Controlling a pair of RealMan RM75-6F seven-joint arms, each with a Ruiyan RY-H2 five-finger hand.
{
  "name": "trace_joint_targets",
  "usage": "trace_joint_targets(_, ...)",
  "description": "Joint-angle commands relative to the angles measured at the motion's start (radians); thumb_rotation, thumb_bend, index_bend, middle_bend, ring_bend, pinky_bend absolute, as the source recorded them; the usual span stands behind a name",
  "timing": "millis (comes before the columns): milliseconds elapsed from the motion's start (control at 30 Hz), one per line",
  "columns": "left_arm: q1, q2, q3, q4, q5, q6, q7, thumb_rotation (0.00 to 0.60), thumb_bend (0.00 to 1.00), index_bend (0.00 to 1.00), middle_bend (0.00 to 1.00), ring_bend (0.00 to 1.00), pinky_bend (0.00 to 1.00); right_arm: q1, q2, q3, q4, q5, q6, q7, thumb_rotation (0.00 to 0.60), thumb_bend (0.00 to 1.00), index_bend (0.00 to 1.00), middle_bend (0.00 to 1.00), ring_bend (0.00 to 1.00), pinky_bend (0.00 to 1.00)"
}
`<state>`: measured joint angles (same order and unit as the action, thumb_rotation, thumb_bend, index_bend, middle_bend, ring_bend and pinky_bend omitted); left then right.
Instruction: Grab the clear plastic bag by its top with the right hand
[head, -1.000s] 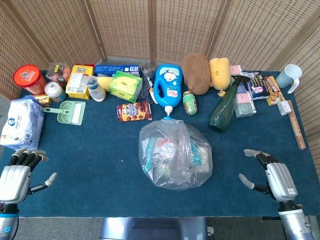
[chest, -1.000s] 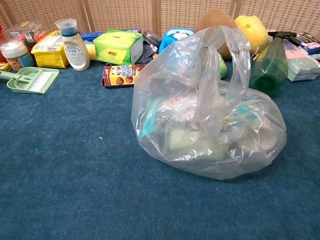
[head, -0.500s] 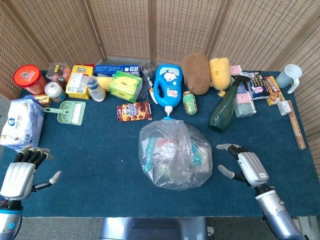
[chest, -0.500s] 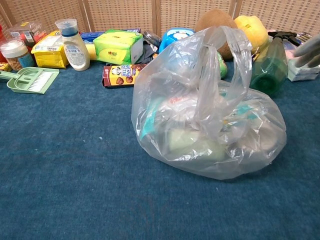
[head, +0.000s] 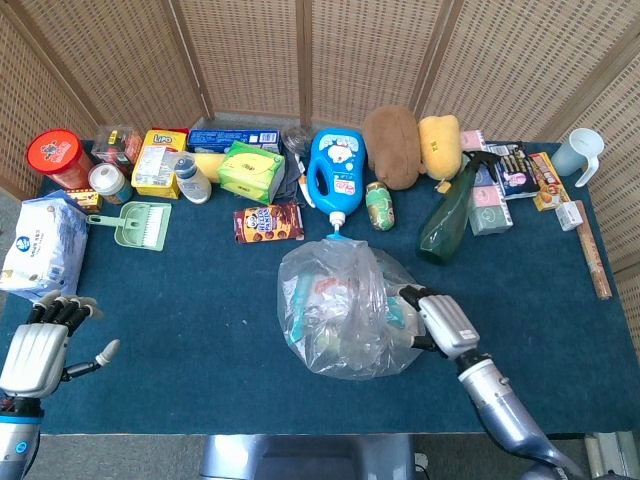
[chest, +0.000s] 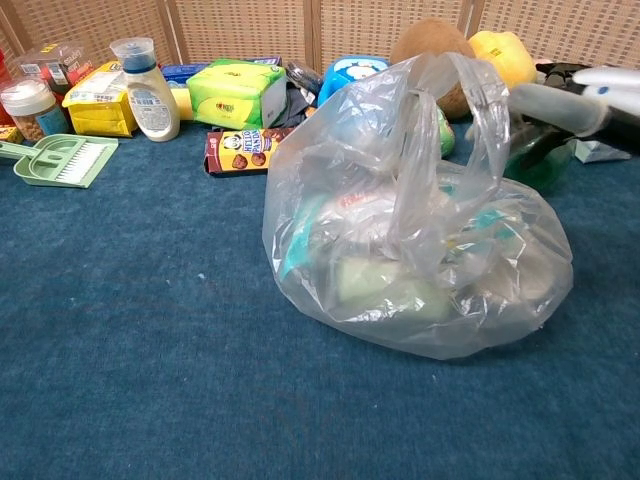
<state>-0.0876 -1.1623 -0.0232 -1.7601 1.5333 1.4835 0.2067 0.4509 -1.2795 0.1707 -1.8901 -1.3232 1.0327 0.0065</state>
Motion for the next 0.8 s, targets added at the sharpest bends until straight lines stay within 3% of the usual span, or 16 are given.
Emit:
trace_joint_targets(33, 0.002, -0.002, 0.001, 0.011, -0.005, -0.001, -0.01, 0.001, 0.21, 0.39, 0.32, 0.23, 0.13, 0.021, -0.018, 0.013, -0.02, 0.033, -0.014, -0.023, 0.003, 0.23, 0.24, 0.26, 0.23, 0.23)
trace_joint_targets(400, 0.003, -0.016, 0.004, 0.06, -0.014, -0.007, -0.061, 0.0, 0.21, 0.39, 0.32, 0.23, 0.13, 0.077, -0.072, 0.039, -0.073, 0.14, -0.034, -0.086, 0.003, 0.22, 0.24, 0.26, 0.23, 0.23)
trace_joint_targets(633, 0.006, -0.032, 0.004, 0.128, -0.028, -0.013, -0.129, 0.0, 0.21, 0.39, 0.32, 0.23, 0.13, 0.15, -0.143, 0.105, -0.135, 0.298, -0.08, -0.048, 0.005, 0.22, 0.25, 0.27, 0.23, 0.24)
trace_joint_targets(800, 0.007, -0.043, 0.006, 0.162, -0.031, -0.017, -0.164, 0.0, 0.21, 0.39, 0.32, 0.23, 0.13, 0.189, -0.183, 0.123, -0.164, 0.365, -0.092, -0.035, 0.005, 0.22, 0.25, 0.27, 0.23, 0.24)
